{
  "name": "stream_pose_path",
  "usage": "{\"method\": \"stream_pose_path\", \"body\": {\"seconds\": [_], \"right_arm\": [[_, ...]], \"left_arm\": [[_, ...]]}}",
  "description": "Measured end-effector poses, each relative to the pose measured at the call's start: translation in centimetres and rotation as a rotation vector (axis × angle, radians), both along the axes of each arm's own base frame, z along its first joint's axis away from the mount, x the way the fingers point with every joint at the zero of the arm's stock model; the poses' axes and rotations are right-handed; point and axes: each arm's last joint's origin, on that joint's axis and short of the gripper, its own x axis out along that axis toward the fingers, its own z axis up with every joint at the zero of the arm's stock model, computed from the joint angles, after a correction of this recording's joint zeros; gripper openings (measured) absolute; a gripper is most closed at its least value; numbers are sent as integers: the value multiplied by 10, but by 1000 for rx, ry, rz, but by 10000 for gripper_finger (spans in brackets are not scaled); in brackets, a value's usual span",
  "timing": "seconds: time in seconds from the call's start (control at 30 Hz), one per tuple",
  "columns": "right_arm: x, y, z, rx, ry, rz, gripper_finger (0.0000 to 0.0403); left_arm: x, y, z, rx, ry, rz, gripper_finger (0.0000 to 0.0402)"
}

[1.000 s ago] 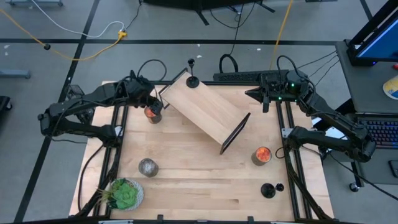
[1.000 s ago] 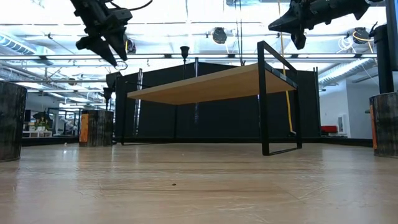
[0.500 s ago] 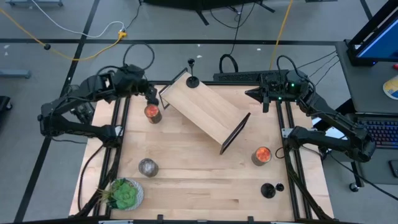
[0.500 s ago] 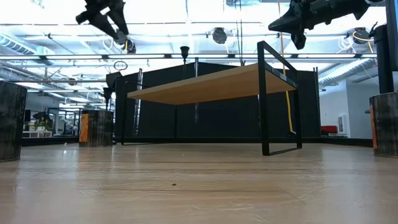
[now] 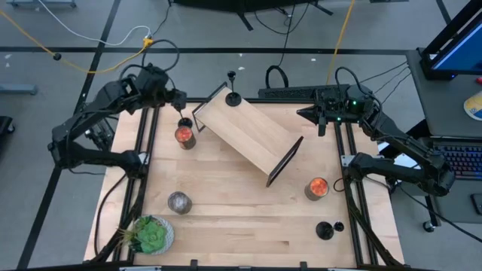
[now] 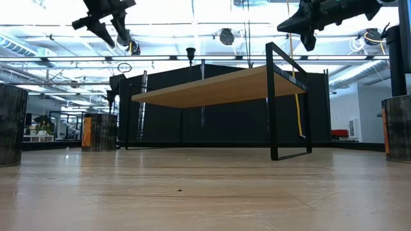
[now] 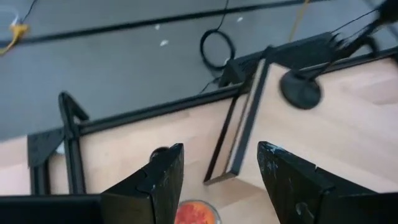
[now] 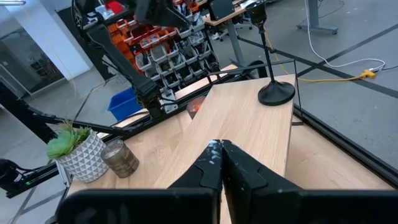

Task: Pick & Place candle stick holders
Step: Put the top black candle holder on the shelf

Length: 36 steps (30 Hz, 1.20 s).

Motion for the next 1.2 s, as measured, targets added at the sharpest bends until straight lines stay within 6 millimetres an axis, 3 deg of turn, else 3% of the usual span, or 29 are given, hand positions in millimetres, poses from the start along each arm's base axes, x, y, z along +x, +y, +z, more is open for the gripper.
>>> {"method": "stream_pose_path", "body": {"seconds": [0.4, 1.2], "right_arm": [[0, 0, 0, 5, -1, 0, 0], [0, 0, -1, 5, 5, 1, 0]], "left_arm": [[-4, 38, -30, -247, 100, 126, 212], [1, 79, -68, -445, 228, 173, 212]]}}
